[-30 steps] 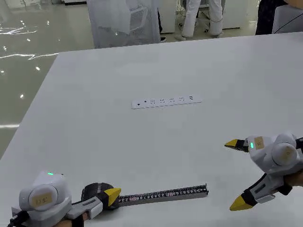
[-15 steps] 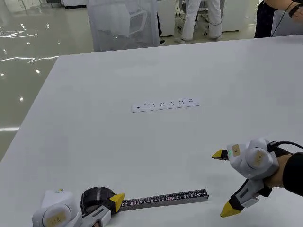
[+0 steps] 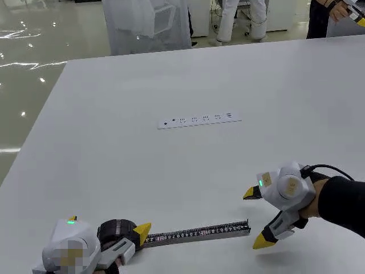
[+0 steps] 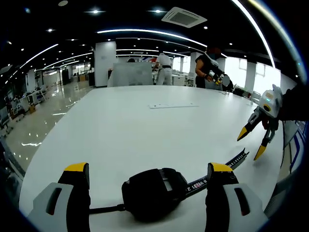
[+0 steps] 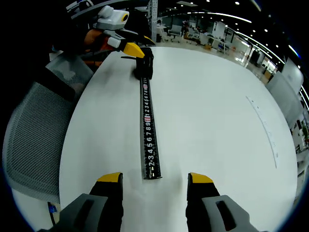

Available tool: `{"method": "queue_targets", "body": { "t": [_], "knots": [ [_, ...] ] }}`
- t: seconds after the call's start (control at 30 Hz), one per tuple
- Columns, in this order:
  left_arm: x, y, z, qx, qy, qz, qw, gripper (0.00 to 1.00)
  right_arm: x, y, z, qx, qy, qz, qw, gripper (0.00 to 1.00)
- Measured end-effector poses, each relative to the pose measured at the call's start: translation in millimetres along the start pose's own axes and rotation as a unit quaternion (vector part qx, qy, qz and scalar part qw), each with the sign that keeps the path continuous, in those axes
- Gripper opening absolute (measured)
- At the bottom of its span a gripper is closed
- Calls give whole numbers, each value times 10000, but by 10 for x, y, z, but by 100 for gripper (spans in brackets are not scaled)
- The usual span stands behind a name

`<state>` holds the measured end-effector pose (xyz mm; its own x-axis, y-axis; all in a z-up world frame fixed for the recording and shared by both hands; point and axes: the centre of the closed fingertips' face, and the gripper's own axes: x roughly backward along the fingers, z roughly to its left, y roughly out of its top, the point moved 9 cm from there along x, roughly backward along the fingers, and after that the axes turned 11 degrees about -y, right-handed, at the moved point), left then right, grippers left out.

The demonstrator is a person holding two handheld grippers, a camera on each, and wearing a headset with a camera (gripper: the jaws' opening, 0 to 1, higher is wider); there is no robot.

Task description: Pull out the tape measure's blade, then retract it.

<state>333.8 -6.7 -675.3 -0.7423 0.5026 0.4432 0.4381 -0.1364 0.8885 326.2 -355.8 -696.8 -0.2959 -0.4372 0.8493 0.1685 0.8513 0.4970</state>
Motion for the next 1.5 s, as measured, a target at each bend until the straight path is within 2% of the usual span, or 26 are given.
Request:
{"method": "queue_targets", "body": {
  "t": [0.17, 0.47, 0.53, 0.6, 0.67, 0.77, 0.87, 0.93, 1.07, 1.1, 1.17, 1.3, 1.37, 1.43, 1.5],
  "knots": [
    [-2, 7, -4, -26, 14, -45, 10000, 99, -58, -2, 7, -58, 77, 38, 9999, 32],
    [19, -19, 16, 74, 44, -55, 9999, 99, -137, -14, 50, 96, 181, 191, 9996, 21],
    [28, -31, 19, 96, 57, -54, 9999, 99, -165, -22, 56, -12, 202, 236, 9995, 20],
    [34, -38, 27, 96, 51, -88, 9999, 98, -169, -21, 32, -259, 36, 287, 9992, 16],
    [39, -33, 30, 65, 52, -135, 9999, 95, -174, -5, 26, -227, -1, 302, 9993, 12],
    [32, -38, 29, 106, 81, -151, 9998, 95, -162, 8, 51, -32, -12, 335, 9994, 12],
    [11, -70, 31, 222, 117, -115, 9996, 94, -156, 10, 51, -88, -25, 351, 9993, 12],
    [1, -92, 23, 262, 114, -98, 9995, 94, -157, 15, 39, 83, 11, 361, 9993, 12],
    [2, -124, 13, 249, 100, -60, 9996, 94, -146, -22, 22, 65, 90, 239, 9997, 12],
    [3, -138, 13, 290, 90, -39, 9995, 93, -146, -31, 22, -106, 86, 202, 9997, 12],
    [10, -148, 20, 327, 102, -22, 9994, 93, -149, -30, 29, -67, 75, 207, 9997, 12],
    [8, -170, 39, 428, 115, 6, 9990, 91, -155, -14, 34, 176, 107, 227, 9995, 12],
    [11, -161, 29, 417, 98, -19, 9991, 91, -148, -33, 30, 25, 88, 179, 9998, 12],
    [9, -166, 26, 414, 88, -12, 9991, 91, -148, -51, 52, 103, 52, 138, 9998, 12],
    [9, -171, 28, 432, 91, -17, 9990, 90, -151, -52, 51, -154, 12, 130, 9998, 12]
  ]
}}
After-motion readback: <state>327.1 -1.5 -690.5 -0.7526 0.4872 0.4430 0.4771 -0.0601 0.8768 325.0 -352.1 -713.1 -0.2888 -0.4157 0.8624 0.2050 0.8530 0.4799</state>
